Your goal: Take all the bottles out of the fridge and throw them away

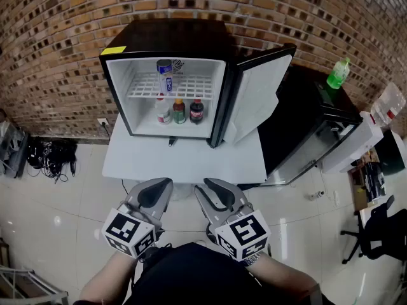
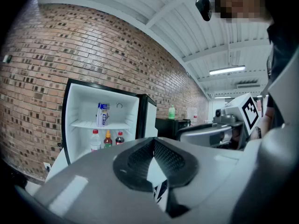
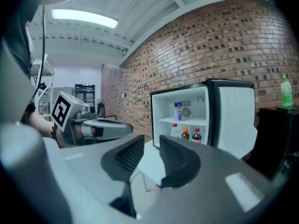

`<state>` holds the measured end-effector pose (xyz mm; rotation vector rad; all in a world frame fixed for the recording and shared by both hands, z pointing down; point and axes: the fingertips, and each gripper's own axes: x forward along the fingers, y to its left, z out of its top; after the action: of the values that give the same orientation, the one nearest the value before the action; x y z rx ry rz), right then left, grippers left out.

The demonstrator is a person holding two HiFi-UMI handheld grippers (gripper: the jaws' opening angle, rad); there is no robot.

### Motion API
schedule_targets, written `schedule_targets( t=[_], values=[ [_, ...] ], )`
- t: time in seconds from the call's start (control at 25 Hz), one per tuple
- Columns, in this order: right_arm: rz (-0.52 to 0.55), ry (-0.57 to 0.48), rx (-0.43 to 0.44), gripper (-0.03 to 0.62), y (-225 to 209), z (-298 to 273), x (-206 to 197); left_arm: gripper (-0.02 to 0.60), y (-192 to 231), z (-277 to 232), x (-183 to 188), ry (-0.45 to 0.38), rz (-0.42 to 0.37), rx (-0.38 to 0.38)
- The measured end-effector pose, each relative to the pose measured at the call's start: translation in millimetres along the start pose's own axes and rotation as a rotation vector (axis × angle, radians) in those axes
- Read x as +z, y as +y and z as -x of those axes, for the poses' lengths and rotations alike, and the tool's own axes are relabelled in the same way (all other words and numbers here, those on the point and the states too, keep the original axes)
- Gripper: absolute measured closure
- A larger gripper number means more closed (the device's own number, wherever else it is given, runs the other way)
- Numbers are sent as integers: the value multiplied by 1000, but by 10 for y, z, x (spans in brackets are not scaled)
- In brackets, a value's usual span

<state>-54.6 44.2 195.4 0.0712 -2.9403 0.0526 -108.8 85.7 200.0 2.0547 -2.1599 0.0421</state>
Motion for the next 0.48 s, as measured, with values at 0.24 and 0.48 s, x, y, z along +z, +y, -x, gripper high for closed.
schedule_targets(
  t=[0.24,0.48],
  values=[
    [9,7,10,473,-51,-71,45,578,38,-18,58,-8,0,27],
    [14,-6,-13,441,-144,-324,187,578,176,-61,101,-2,-12,20]
  ],
)
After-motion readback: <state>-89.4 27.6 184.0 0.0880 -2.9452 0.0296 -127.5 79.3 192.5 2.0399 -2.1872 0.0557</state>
